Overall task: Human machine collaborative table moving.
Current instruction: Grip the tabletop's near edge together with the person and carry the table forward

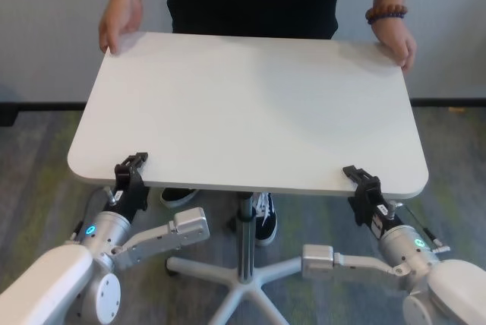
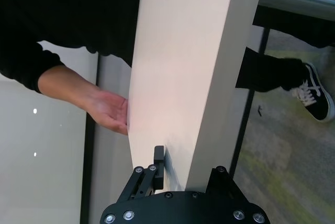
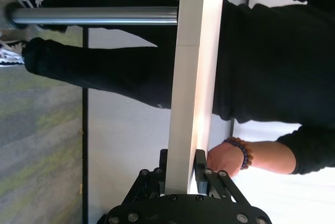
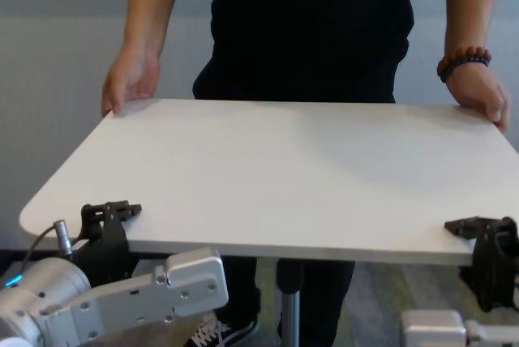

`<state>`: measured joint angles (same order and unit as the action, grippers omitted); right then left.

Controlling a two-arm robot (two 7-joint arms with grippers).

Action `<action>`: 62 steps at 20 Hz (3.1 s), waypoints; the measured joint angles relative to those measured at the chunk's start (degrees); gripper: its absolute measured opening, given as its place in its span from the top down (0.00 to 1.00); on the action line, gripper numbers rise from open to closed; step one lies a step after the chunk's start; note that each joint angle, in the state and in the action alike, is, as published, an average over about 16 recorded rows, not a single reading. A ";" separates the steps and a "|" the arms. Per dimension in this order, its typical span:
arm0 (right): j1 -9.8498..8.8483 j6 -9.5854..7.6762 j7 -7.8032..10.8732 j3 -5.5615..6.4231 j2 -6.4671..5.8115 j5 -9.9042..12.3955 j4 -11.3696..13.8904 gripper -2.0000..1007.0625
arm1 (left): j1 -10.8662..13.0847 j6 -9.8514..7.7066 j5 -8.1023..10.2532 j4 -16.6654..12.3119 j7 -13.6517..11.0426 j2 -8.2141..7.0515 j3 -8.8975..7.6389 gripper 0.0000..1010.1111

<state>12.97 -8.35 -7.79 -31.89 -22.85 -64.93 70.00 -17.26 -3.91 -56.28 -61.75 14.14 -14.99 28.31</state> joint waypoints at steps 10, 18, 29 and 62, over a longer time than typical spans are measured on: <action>2.81 0.18 -0.14 -0.28 0.22 0.26 -2.98 0.75 | -3.08 0.12 0.20 4.46 1.14 1.06 0.27 0.68; 5.12 0.82 -0.82 -0.93 0.81 0.55 -6.29 0.75 | -5.57 -0.06 0.03 8.59 2.55 2.27 0.96 0.68; 7.35 1.75 -1.91 -1.77 1.42 1.30 -9.98 0.75 | -8.10 -0.75 -0.24 12.87 4.60 3.65 1.70 0.68; 10.00 3.14 -5.68 -2.53 3.15 3.43 -15.21 0.76 | -9.99 1.63 1.69 16.69 7.16 4.44 1.48 0.68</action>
<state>22.97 -5.21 -13.47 -34.41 -19.70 -61.49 54.79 -27.25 -2.28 -54.59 -45.05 21.30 -10.54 29.79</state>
